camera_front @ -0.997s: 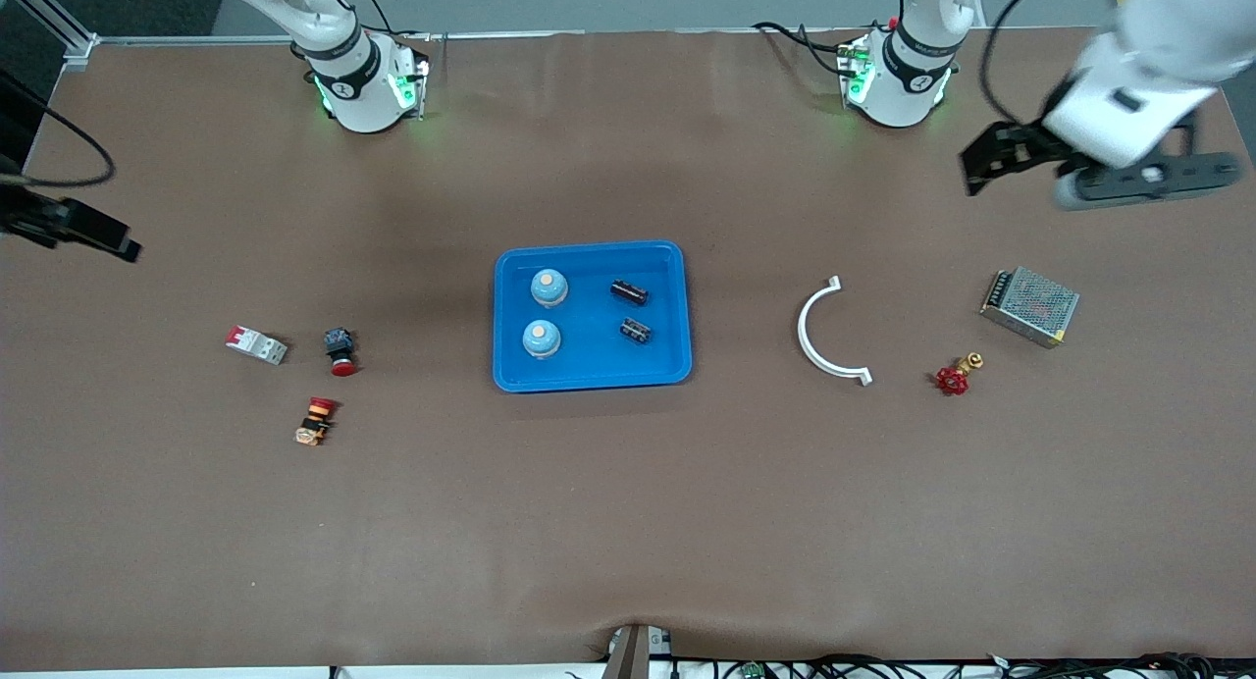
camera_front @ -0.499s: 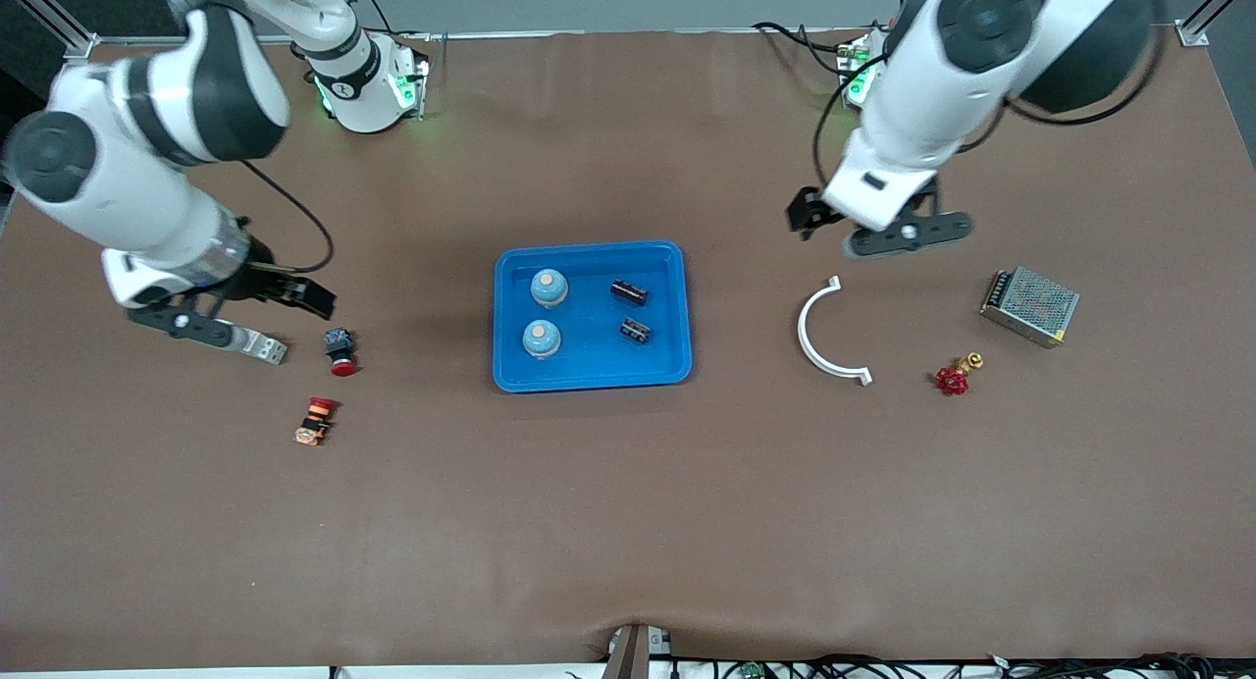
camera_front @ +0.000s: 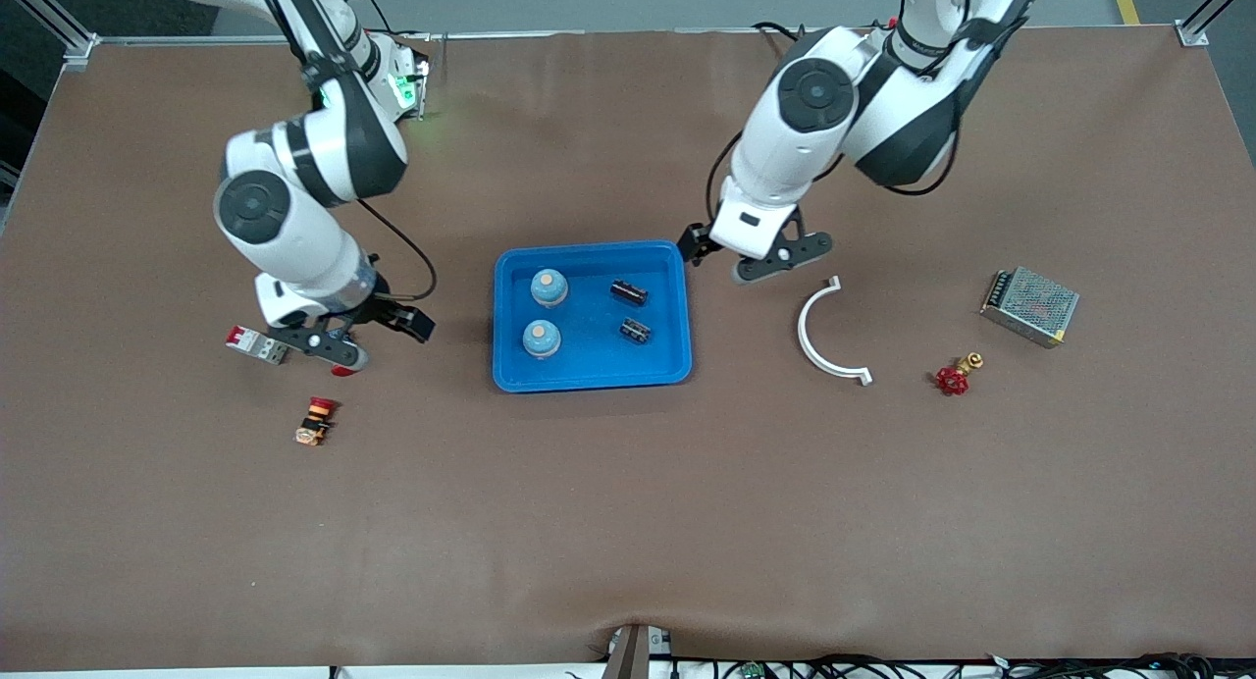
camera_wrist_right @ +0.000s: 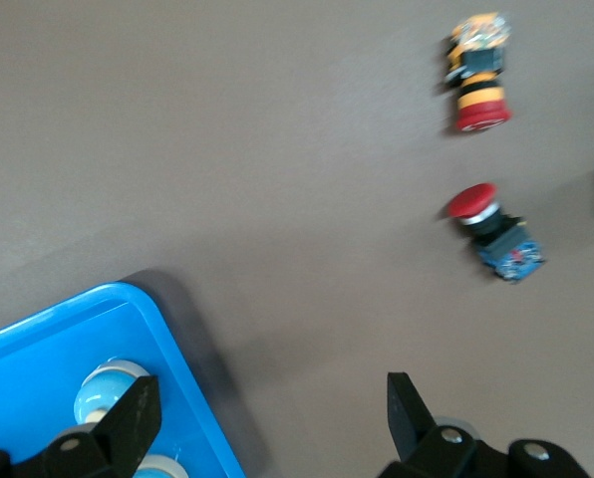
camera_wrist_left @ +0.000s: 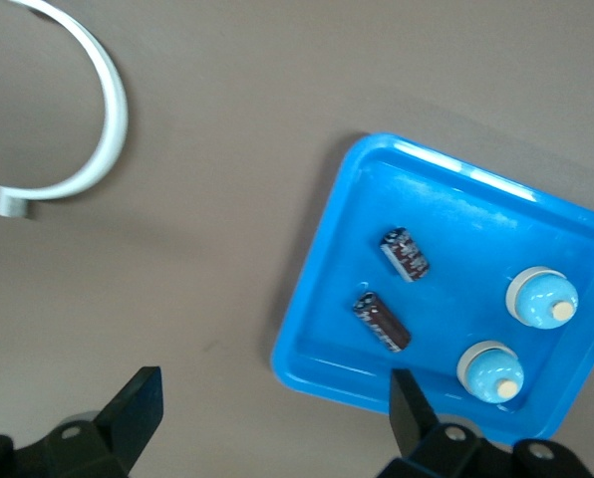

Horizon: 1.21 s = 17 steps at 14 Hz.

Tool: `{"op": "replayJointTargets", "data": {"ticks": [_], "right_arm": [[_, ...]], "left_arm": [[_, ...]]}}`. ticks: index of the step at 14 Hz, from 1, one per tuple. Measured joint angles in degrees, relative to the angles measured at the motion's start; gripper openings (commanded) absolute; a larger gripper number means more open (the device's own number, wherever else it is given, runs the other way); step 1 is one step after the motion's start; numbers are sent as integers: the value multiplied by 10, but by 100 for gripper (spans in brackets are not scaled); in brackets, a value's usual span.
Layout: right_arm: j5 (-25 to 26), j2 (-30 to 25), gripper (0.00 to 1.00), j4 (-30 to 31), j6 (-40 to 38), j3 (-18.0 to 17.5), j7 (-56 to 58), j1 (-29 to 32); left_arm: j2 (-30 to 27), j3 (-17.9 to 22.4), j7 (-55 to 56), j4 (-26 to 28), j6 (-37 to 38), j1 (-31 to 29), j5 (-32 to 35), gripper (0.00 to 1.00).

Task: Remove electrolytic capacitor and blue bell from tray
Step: 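Move the left gripper and the right gripper toward the blue tray, then grasp a brown capacitor with the left gripper while the right gripper grasps a bell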

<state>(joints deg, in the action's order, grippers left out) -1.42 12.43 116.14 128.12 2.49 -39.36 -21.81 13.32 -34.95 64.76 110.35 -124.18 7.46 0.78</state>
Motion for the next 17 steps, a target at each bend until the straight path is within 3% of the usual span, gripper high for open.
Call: {"op": "replayJointTargets", "data": {"ticks": [4,8,13,17], "right_arm": [[-15,19,100,-2,9,0,-56,-57],[-56,31,100,-2,19,0,-67,-85],[-62,64,100,-2,55,0,-134,-126],[-62,120,100,-1,118,0,-190,-178]], "left_arm": [[69,-1,120,-18,-41,50,85,100],[153,-1,212,-78,-44,95,157,100],[241,1,321,-130,-56,138,213,100],[279,7,391,-141,-97,141,225,100]]}}
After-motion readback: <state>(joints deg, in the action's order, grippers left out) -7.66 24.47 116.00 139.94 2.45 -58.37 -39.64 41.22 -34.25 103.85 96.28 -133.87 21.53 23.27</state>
